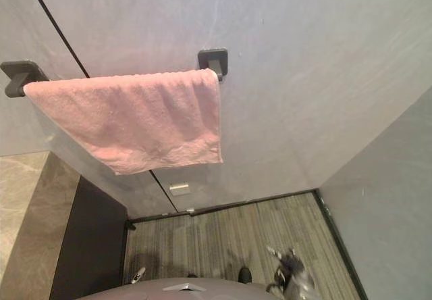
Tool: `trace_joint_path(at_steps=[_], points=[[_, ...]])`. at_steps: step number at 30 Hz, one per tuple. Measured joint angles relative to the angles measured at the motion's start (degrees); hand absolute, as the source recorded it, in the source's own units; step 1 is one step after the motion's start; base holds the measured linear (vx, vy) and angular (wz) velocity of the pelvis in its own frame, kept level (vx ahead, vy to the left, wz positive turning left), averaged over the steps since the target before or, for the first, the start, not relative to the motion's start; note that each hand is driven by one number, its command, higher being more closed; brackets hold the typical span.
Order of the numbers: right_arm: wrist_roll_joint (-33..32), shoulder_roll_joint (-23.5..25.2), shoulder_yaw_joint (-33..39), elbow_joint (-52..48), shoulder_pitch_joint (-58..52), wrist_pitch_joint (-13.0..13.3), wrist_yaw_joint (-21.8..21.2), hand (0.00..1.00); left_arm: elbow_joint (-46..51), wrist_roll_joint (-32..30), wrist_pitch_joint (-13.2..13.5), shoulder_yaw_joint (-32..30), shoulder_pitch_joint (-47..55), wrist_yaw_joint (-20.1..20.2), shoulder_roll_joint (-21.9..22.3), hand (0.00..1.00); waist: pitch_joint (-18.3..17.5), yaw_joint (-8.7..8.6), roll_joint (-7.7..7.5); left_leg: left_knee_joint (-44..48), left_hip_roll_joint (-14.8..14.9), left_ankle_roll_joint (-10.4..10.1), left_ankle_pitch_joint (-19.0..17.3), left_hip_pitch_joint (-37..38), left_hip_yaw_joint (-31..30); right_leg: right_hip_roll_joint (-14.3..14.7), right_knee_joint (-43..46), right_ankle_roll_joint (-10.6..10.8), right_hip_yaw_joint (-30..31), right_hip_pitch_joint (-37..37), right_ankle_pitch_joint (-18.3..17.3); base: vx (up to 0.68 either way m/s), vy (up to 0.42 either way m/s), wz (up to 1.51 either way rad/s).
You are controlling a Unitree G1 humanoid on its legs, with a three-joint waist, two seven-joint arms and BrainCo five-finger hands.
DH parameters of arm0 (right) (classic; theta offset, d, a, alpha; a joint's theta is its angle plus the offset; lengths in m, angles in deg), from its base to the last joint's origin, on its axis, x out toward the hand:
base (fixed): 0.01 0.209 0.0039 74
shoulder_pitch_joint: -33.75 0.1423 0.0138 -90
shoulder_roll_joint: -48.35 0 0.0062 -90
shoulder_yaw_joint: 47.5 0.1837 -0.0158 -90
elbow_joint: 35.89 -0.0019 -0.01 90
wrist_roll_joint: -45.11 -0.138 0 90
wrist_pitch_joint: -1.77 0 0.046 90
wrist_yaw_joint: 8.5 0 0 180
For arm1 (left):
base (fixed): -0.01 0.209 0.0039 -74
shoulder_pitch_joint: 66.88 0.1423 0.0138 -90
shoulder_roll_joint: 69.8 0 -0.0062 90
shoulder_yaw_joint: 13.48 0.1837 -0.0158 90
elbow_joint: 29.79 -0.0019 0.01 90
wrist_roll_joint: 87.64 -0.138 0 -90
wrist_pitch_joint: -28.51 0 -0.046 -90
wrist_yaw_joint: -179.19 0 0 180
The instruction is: Organize washtable
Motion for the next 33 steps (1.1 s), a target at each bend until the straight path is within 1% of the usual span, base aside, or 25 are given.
trace_joint_path(at_steps=[2,7,8,10,11,13,14,15,16,17,18,20,21,22,23,24,25,26,27,28,29,30,31,32,33], points=[[1.4,-0.1,4.1,1.7,-1.0,-0.9,0.1,0.0,-0.2,-2.3,-0.3,-0.1,0.1,0.1,0.1,0.0,-0.3,-0.66,0.42,-0.1,0.0,0.0,0.0,0.2,0.3,0.0,0.1,0.0,0.1,0.0,0.0,-0.01,0.008,-0.07],[1.7,0.0,5.7,1.9,-2.0,-1.3,0.3,0.0,-0.6,-4.7,-0.5,0.5,-0.2,0.9,-0.1,0.0,-0.3,-1.49,0.55,0.7,0.1,-0.2,0.2,-0.3,-0.6,0.1,0.7,-0.3,-0.5,-0.1,-0.2,-0.02,-0.011,0.07],[1.8,0.1,5.7,1.9,-1.7,-1.3,0.2,0.0,-0.3,-4.7,-0.1,0.7,-0.2,1.0,-0.2,0.0,0.2,-1.6,0.73,2.0,0.1,-0.3,0.1,-1.3,-1.4,0.0,1.1,-0.5,-1.3,-0.3,-0.4,-0.05,-0.034,0.41],[3.4,0.1,5.5,1.9,0.3,-1.3,0.2,0.0,0.2,-4.6,0.2,0.7,-0.9,0.9,-0.4,0.0,2.2,-2.03,0.08,4.8,0.1,-0.6,-0.4,-3.2,-3.3,-0.2,2.3,-0.8,-3.2,-0.5,-0.8,-0.09,-0.029,0.49],[3.5,0.1,4.8,1.8,1.7,-1.3,0.4,0.0,0.7,-4.5,0.3,0.5,-1.7,0.8,-0.4,0.0,3.5,-1.93,0.45,6.7,0.1,-0.8,-0.7,-5.0,-4.1,-0.2,2.8,-1.0,-3.9,-1.3,-1.0,-0.2,-0.018,0.51],[3.9,-0.3,0.4,-0.4,6.6,-1.3,0.8,0.0,3.1,-2.2,0.6,0.8,-3.0,-0.4,0.4,0.0,6.4,-1.52,0.66,10.9,0.2,-1.4,-0.7,-10.5,-6.1,0.3,5.7,-1.6,-5.6,-5.2,-1.3,-0.24,-0.045,0.5],[3.9,-0.4,-2.3,-3.1,8.2,-1.2,1.3,0.0,4.7,-1.7,0.7,0.9,-3.5,-0.9,1.2,0.0,6.8,-1.55,1.37,12.4,0.2,-2.6,0.1,-13.7,-7.8,0.5,8.4,-2.4,-6.6,-8.3,-1.9,-0.2,-0.065,0.99],[3.8,0.2,-6.5,-6.8,10.0,-0.4,2.1,0.0,5.5,-1.6,1.4,1.6,-5.1,-2.0,1.4,0.0,7.3,-1.75,1.23,10.8,0.3,-5.7,1.0,-15.4,-7.7,-1.0,9.2,-4.5,-9.0,-10.7,-2.5,-0.12,-0.096,1.11],[3.8,0.1,-7.5,-7.9,11.3,0.0,2.4,0.0,6.2,-1.6,1.7,1.5,-5.6,-2.3,1.6,0.0,8.1,-1.37,1.71,17.8,1.9,-3.5,-1.3,-17.6,-3.8,-1.4,10.8,-4.5,-10.7,-11.6,-2.3,0.2,-0.17,1.03],[3.8,0.0,-8.2,-9.3,13.0,0.5,2.5,0.0,7.3,-1.1,2.0,1.1,-5.6,-2.6,2.9,0.0,8.6,-0.8,2.43,30.8,4.8,-2.5,-5.9,-20.2,0.7,-1.4,12.9,-5.5,-11.8,-12.7,-2.9,0.6,-0.246,0.69],[3.4,0.1,-8.5,-11.3,14.4,1.4,2.5,0.0,7.5,-0.5,2.4,1.4,-5.4,-2.9,3.8,0.0,8.6,-0.7,2.88,42.0,7.7,-3.8,-8.8,-19.3,3.2,-1.6,13.7,-5.8,-13.8,-12.7,-3.2,0.71,-0.231,0.64],[3.3,0.1,-8.8,-12.0,14.5,2.7,2.5,0.0,7.2,-0.5,2.5,3.1,-5.1,-2.7,4.1,0.0,8.3,-1.11,3.56,47.8,9.4,-4.8,-9.2,-15.4,3.3,-2.0,13.8,-5.8,-15.8,-12.3,-3.1,0.63,-0.143,0.68],[3.3,-0.1,-9.0,-11.1,14.0,3.1,2.4,0.0,6.7,-0.7,2.5,4.6,-5.1,-2.5,3.7,0.0,8.0,-1.6,3.82,48.4,10.5,-5.6,-8.7,-10.7,3.3,-2.6,13.6,-5.8,-17.2,-12.3,-3.1,0.38,0.004,0.83],[3.4,-0.6,-9.0,-9.3,13.7,3.0,2.4,0.0,6.4,-0.8,2.2,5.4,-4.8,-2.2,3.6,0.0,7.9,-2.54,4.01,45.4,11.8,-7.1,-7.0,-6.0,3.3,-2.9,13.4,-5.1,-17.9,-12.7,-2.4,0.18,0.082,0.76],[3.7,-0.8,-8.9,-8.4,13.4,2.7,2.4,0.0,6.1,-1.2,1.9,5.7,-4.6,-2.0,3.7,0.0,7.3,-3.05,4.59,41.6,12.4,-7.7,-2.7,-3.5,3.5,-3.2,13.3,-4.8,-18.7,-13.3,-1.9,-0.06,0.201,0.72],[3.9,-1.2,-7.9,-6.2,12.7,1.8,2.3,0.0,5.5,-2.4,1.4,6.9,-4.7,-1.7,3.6,0.0,6.7,-4.03,4.47,32.0,10.8,-10.7,-4.7,-0.5,3.3,-3.5,12.6,-3.5,-19.6,-14.8,0.6,-0.05,0.217,0.57],[3.9,-0.8,-7.9,-3.9,11.3,1.3,1.9,0.0,5.5,-2.6,1.1,7.9,-5.1,-1.6,2.6,0.0,6.2,-4.36,3.49,26.7,9.9,-10.6,-6.8,0.0,4.0,-3.7,10.1,-3.9,-18.9,-15.9,3.2,-0.08,0.25,0.42],[3.9,-0.9,-7.9,-2.9,10.6,0.9,1.7,0.0,5.5,-2.9,0.9,8.3,-5.1,-1.5,2.0,0.0,6.2,-4.26,3.53,24.4,9.9,-10.3,-8.5,0.7,4.6,-3.7,9.5,-3.4,-18.8,-16.5,4.4,-0.1,0.321,0.04],[4.2,-1.4,-7.8,-1.4,9.9,0.2,1.7,0.0,5.4,-3.1,0.5,9.3,-5.1,-1.5,1.5,0.0,6.3,-4.2,4.2,20.3,9.8,-9.5,-12.0,2.3,6.1,-3.9,10.2,-2.7,-18.4,-18.4,5.3,-0.07,0.291,-0.18],[4.8,-2.0,-7.4,-1.3,9.9,-0.1,1.8,0.0,5.2,-3.1,0.4,9.8,-5.1,-1.5,1.5,0.0,6.3,-4.34,4.21,19.0,8.9,-9.6,-12.7,2.6,6.6,-4.3,10.9,-2.9,-17.9,-19.6,5.8,-0.17,0.41,-0.19],[6.6,-2.5,-7.1,-1.2,9.9,-0.6,2.1,0.0,5.0,-6.1,0.2,11.6,-7.1,-1.2,-1.0,0.0,8.2,-4.23,-0.27,26.0,4.5,-10.1,-12.7,-1.2,5.5,-10.0,11.4,-1.7,-15.1,-20.2,7.5,-0.32,0.264,0.01],[7.7,-2.8,-7.2,-1.1,9.7,-0.6,2.1,0.0,5.9,-7.3,0.8,12.7,-7.4,-1.1,-2.8,0.0,9.1,-4.54,-2.57,24.1,2.4,-5.2,-16.2,-2.1,6.0,-13.3,11.1,-0.7,-13.9,-19.4,8.9,-0.36,0.206,0.21],[8.1,-3.1,-7.1,-0.7,8.5,-0.6,2.2,0.0,6.3,-7.4,1.2,13.3,-7.5,-1.1,-2.8,0.0,8.9,-5.06,-1.72,17.4,2.4,-3.3,-14.8,-1.2,6.1,-13.6,10.7,0.1,-13.7,-18.3,9.8,-0.28,0.266,0.19],[8.4,-4.0,-7.1,-0.5,7.6,-0.5,1.9,0.0,6.8,-7.8,1.8,13.5,-7.1,-1.4,-2.9,0.0,9.1,-5.1,-0.7,14.7,2.9,-4.3,-11.9,-1.4,4.8,-13.7,9.7,2.2,-11.5,-16.8,11.4,-0.13,0.338,-0.17],[8.3,-2.9,-8.0,-0.8,7.3,-0.8,1.6,0.0,6.4,-9.5,1.8,13.4,-6.3,-1.4,-3.8,0.0,8.9,-4.17,-0.74,16.5,1.9,-3.7,-12.2,-1.6,5.5,-13.9,9.5,3.4,-6.8,-16.5,11.5,-0.02,0.341,-0.22]])
